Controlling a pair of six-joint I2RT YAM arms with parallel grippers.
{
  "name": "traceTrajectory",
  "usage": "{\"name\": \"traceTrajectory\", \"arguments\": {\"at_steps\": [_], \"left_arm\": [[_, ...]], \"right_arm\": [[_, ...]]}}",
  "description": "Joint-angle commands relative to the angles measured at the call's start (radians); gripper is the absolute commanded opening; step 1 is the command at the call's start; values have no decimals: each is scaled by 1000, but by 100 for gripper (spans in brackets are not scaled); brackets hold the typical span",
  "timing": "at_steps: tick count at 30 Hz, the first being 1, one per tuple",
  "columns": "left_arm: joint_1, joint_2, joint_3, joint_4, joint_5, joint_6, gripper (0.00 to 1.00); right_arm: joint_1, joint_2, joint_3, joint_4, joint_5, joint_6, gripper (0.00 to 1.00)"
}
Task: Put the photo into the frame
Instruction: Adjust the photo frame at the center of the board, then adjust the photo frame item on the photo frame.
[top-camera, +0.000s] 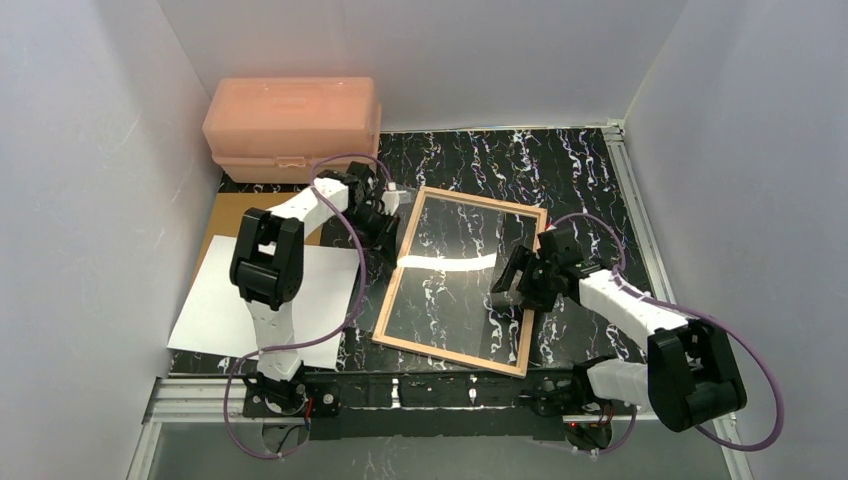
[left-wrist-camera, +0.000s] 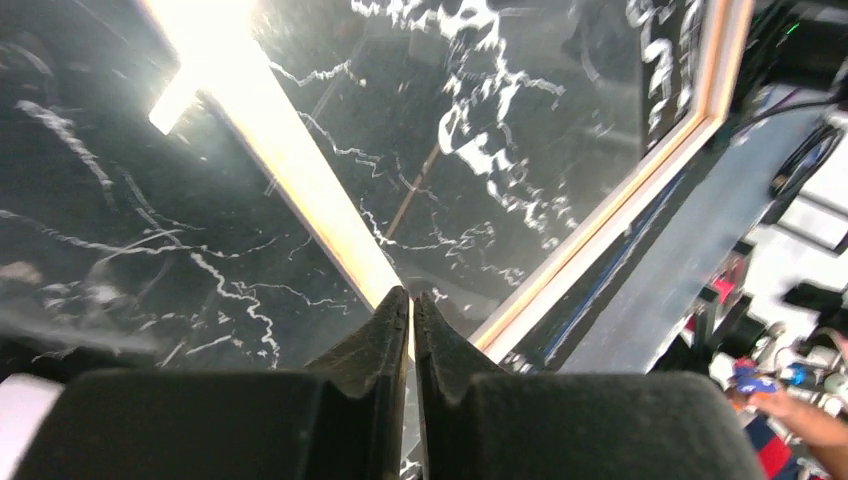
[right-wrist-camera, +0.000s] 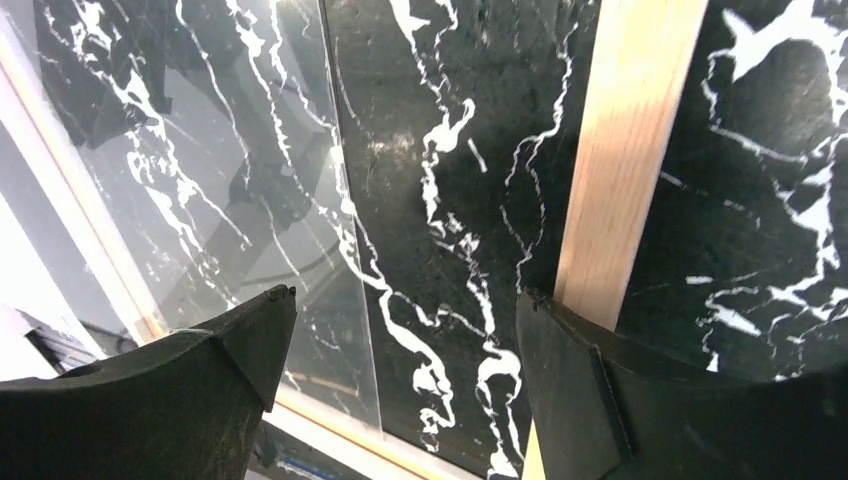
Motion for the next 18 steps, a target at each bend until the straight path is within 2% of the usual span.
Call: {"name": "traceTrajectory", "arguments": {"at_steps": [1, 4, 5, 13, 18], "left_arm": [[70, -113, 114, -111, 89, -6, 11], [106, -145, 136, -135, 57, 9, 24], [121, -153, 134, -135, 43, 14, 26], [166, -105, 1, -78, -6, 36, 25], [167, -51, -33, -49, -33, 44, 19]], "right_arm": [[-32, 56, 31, 10, 18, -65, 89], [-70, 157, 76, 3, 1, -131, 89], [-77, 179, 89, 6, -3, -146, 89], [-80, 140, 88, 86, -103, -81, 93], [-74, 110, 46, 129, -143, -22, 95]]}}
